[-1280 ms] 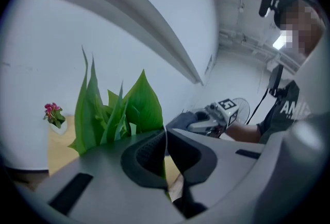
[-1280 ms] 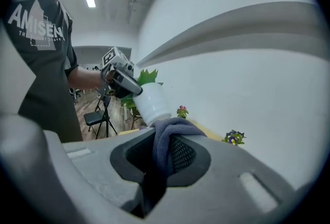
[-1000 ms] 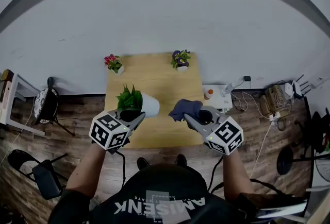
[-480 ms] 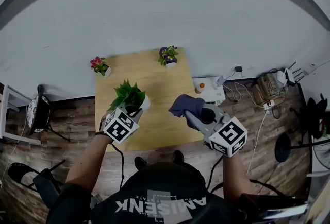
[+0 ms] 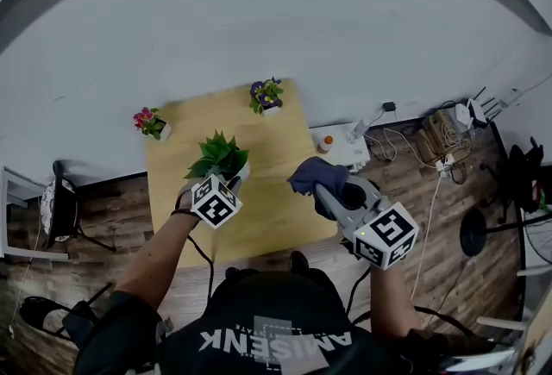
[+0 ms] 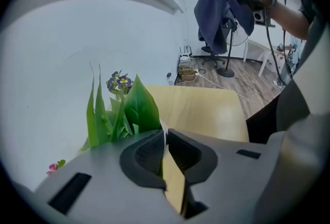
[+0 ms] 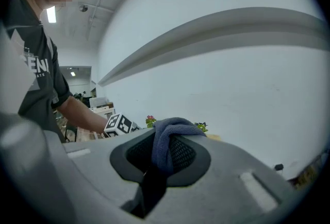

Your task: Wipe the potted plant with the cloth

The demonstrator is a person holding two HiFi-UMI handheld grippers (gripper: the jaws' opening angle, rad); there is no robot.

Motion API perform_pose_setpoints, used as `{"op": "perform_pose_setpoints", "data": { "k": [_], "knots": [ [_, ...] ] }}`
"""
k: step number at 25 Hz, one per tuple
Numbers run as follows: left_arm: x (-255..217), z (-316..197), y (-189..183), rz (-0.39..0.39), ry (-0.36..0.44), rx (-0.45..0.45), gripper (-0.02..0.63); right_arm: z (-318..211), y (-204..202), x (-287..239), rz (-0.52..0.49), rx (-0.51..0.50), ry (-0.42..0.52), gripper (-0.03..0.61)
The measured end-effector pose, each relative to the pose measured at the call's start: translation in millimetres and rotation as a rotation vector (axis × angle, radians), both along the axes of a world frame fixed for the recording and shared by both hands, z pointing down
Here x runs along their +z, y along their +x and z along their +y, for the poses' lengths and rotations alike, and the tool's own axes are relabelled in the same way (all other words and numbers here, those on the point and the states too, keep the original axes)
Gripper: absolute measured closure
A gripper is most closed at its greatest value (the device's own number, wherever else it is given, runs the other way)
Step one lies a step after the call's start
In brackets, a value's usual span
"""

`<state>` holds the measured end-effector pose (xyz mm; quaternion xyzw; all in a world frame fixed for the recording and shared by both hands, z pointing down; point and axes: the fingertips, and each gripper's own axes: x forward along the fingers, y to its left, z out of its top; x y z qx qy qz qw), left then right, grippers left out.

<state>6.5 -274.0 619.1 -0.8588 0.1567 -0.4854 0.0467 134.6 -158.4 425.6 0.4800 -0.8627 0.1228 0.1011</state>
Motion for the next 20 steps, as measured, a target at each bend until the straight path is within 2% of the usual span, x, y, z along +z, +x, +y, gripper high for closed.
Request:
{"op": "perform_pose_setpoints", "data": {
  "k": [4, 11, 20],
  "knots": [
    [22.6, -8.7, 10.9, -0.050, -0.002, 0.034, 0.589, 2.2, 11.9, -2.2, -0.007, 0.067, -0.006, 0.535],
    [40.2, -14.1, 29.2, -0.073, -0.013, 0.102, 0.588, 9.2, 20.9, 3.1, -0.014, 0.131, -0.032, 0.535],
    [56.2, -3.3, 36.4, -0.163, 0.066, 0.240, 0.589, 29.8, 27.9, 8.5, -0.009, 0.192, -0.055, 0.535]
  ]
}}
